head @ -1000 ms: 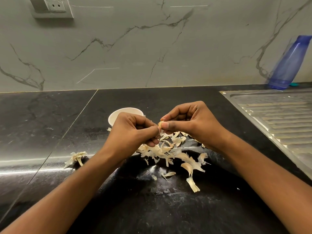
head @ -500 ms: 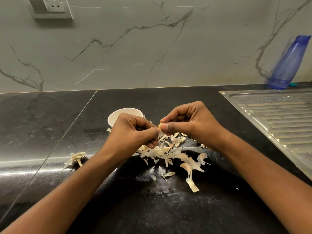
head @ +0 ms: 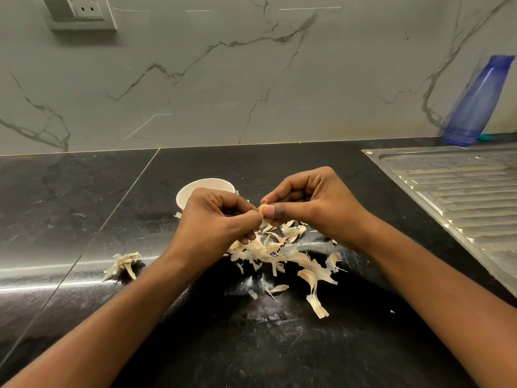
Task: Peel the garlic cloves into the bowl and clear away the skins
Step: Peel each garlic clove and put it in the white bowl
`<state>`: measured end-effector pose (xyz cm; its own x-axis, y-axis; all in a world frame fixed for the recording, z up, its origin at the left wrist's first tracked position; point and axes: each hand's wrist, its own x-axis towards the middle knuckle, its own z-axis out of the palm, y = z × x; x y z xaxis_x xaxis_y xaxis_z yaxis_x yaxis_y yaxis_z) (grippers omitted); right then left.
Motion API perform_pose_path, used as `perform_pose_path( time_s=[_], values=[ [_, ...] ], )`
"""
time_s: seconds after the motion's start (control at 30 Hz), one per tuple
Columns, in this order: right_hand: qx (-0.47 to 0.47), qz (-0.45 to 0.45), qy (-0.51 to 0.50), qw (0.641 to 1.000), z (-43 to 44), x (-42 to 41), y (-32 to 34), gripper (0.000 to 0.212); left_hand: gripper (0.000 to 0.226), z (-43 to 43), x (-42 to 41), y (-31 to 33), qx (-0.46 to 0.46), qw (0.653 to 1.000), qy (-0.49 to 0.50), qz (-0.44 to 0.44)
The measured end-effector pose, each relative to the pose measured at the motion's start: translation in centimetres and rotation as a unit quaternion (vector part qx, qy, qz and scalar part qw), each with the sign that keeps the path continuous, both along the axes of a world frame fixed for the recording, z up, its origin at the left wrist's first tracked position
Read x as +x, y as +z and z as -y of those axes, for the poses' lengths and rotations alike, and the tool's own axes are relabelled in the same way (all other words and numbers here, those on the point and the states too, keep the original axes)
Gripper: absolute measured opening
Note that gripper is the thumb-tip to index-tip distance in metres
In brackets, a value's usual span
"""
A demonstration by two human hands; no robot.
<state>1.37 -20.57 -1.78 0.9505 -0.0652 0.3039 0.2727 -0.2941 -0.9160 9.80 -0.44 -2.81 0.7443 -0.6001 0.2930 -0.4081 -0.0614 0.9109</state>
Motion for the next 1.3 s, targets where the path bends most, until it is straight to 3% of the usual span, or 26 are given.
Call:
perform_pose_path(
  time_s=[0.17,0.3,0.53,0.9,1.3],
  values=[
    [0.057,-0.021,0.009,0.998,0.11,-0.10,0.19,0.019,0.011,-0.17,0.09,0.51,-0.015,0.999,-0.014,-0.040],
    [0.041,-0.016,-0.002,0.999,0.34,-0.15,0.35,0.019,0.006,-0.33,0.03,0.75,-0.021,0.995,-0.045,-0.083],
    [0.002,-0.007,-0.007,1.000,-0.03,-0.02,0.07,0.020,0.008,-0.28,0.33,0.35,0.000,0.997,-0.034,-0.064],
    [0.043,-0.023,-0.001,0.999,-0.04,-0.18,0.31,0.020,0.009,0.00,-0.02,0.21,-0.028,0.998,-0.015,-0.061],
    [0.026,-0.031,-0.003,0.999,-0.09,-0.09,0.08,0.020,0.010,-0.24,0.14,0.23,-0.001,0.997,-0.031,-0.064]
  ],
)
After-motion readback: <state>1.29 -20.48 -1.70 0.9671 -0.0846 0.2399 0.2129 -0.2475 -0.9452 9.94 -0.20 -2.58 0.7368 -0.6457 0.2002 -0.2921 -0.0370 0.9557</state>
